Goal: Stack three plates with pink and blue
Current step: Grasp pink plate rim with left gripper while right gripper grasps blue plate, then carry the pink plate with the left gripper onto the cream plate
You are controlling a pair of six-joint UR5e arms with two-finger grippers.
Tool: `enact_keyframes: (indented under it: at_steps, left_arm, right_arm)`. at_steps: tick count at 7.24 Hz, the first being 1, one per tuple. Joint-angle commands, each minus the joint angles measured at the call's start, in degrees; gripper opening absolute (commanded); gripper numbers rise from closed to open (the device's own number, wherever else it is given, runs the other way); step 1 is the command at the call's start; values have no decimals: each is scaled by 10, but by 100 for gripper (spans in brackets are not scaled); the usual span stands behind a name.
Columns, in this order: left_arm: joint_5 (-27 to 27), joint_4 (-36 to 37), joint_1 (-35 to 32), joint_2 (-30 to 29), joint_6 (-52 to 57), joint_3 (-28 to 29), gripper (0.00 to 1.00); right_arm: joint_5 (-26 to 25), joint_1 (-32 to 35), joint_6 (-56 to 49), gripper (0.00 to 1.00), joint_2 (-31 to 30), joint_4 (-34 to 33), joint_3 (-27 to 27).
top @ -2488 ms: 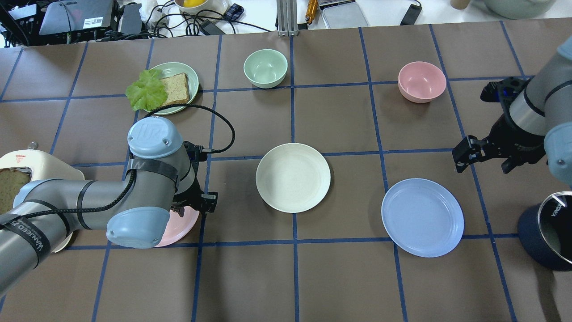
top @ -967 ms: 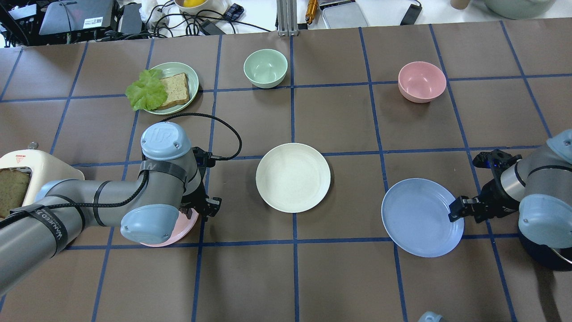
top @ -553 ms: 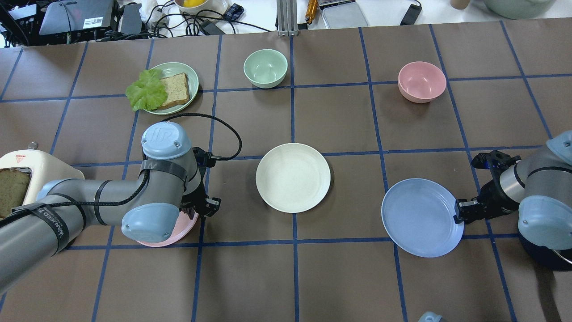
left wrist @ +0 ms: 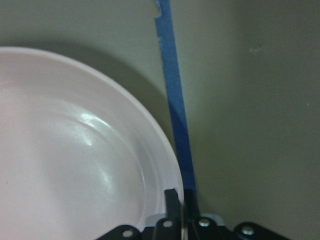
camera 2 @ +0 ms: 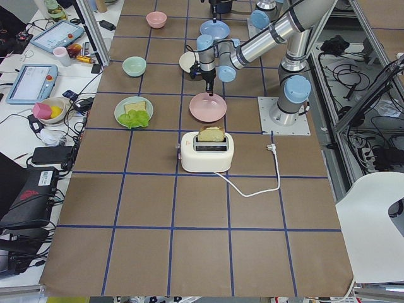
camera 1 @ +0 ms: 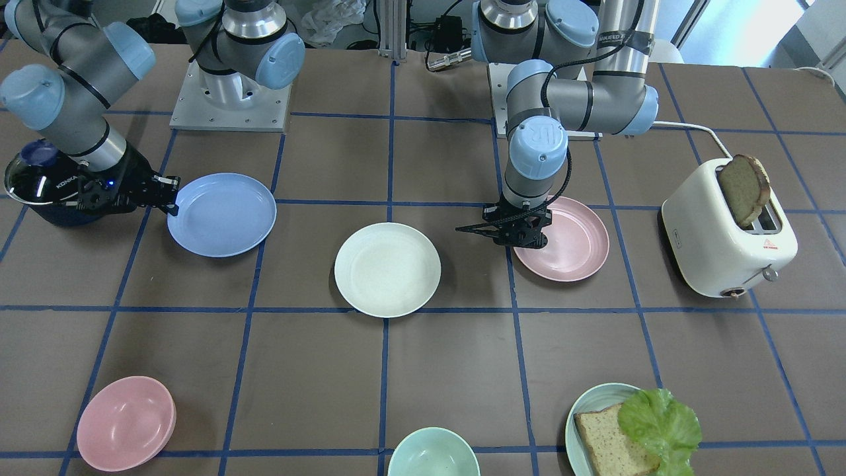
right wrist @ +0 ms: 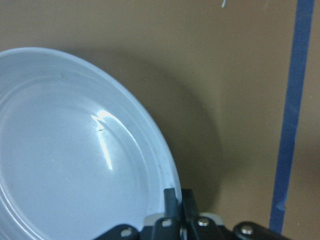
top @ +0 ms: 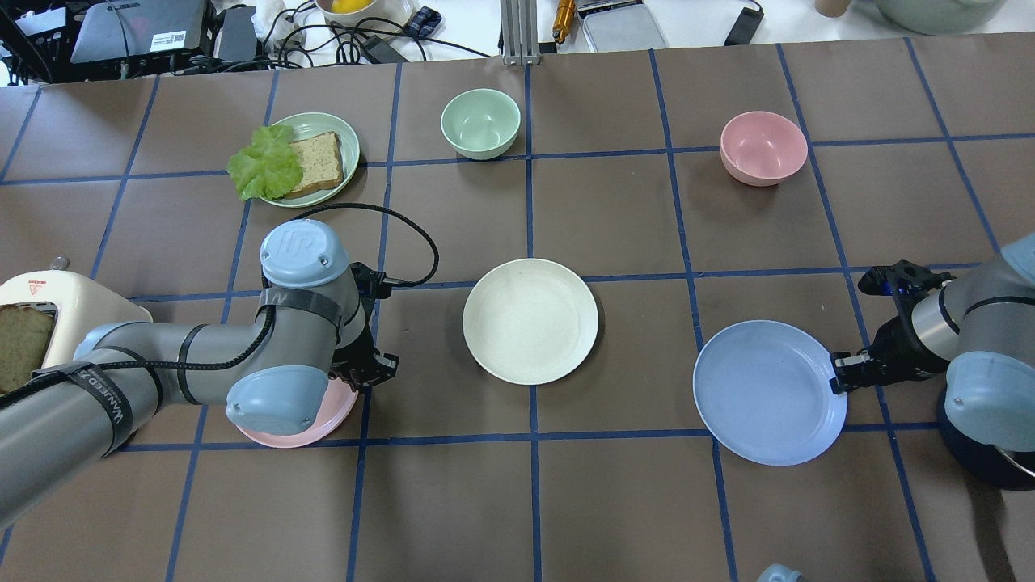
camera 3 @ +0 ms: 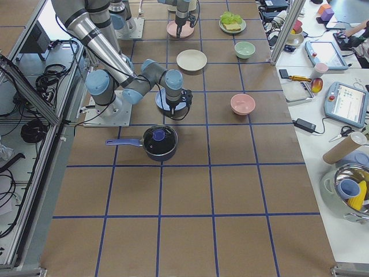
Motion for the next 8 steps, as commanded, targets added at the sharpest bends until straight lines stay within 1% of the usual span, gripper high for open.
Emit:
enact_keyframes:
  at_steps: [1, 2, 3, 4, 5, 6, 8]
  left_arm:
    - [27, 1, -13, 4, -3, 3, 0]
    - [75, 1, -40, 5, -9, 11, 0]
    - [121, -4, -79, 1, -11, 31, 0]
    - [125, -20, -102, -2, -11, 58, 0]
    - [122, -37, -110, -2, -11, 81, 0]
    - [117, -61, -124, -3, -13, 108, 0]
    - [115, -141, -160, -26, -78, 184, 0]
  right_arm:
    - [1, 0, -1, 0, -3, 37, -37]
    - [1, 0, 0, 0, -3, 66, -65]
    - [1, 0, 0, 0, -3, 104, -99]
    - [2, 1, 0, 0, 0, 130, -126]
    - [3, 1, 1, 0, 3, 131, -145]
    - [3, 1, 2, 0, 6, 142, -156]
    - [4, 1, 2, 0, 7, 146, -158]
